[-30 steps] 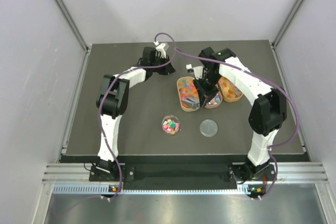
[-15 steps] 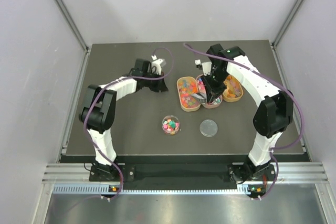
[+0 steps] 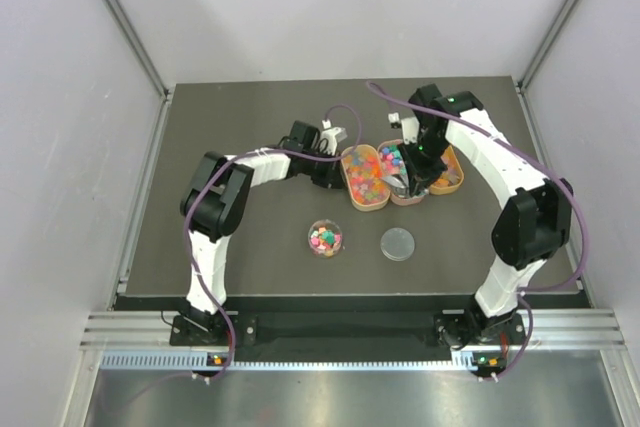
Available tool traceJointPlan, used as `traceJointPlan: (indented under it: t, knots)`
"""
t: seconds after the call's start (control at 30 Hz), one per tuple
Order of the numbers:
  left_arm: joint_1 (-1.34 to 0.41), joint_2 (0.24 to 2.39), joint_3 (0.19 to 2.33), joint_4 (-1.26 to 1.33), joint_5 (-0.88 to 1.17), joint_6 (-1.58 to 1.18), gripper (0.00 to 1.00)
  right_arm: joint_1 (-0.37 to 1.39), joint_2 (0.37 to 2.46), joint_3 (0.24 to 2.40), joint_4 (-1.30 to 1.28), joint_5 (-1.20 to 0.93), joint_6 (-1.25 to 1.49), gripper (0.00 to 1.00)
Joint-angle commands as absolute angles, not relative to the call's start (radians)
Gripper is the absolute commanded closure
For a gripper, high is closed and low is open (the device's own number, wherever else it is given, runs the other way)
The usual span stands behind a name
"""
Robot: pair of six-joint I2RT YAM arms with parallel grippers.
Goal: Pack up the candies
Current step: Move the storage box to the center of the board, then scoop the fake candies from the storage box.
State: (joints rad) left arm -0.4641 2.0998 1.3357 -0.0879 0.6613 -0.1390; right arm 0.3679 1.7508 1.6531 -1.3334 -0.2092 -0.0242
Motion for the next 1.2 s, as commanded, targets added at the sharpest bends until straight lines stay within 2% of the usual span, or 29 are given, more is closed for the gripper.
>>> traceJointPlan:
  t: [0.0,0.37,0.53,0.6,0.7,1.17]
  knots:
    - [-0.518,2.12,1.419,-0.012,0.687,-0.17,1.0,0.307,1.663,1.605,-1.341,-0.181,-0.026,1.0]
    - [-0.575,2.215,1.595,-0.055,0.696,-0.193,1.0,0.288,1.71,1.644,-1.347,-0.173,-0.055,1.0]
    - [-0.54,2.077,1.481,-0.083,0.634,-0.114,1.0,0.296,1.75,1.644,-1.361,-0.167,-0.067,1.0]
    - [-0.512,2.007,1.4,-0.008,0.589,-0.098,0.92,0.296,1.769,1.647,-1.364,-0.176,-0.066,1.0]
    - [-0.489,1.988,1.368,0.084,0.47,-0.08,0.9,0.298,1.795,1.655,-1.368,-0.18,-0.074,1.0]
    - [-0.474,2.255,1.638,0.256,0.449,-0.184,0.86,0.353,1.916,1.715,-1.381,-0.095,-0.113,1.0]
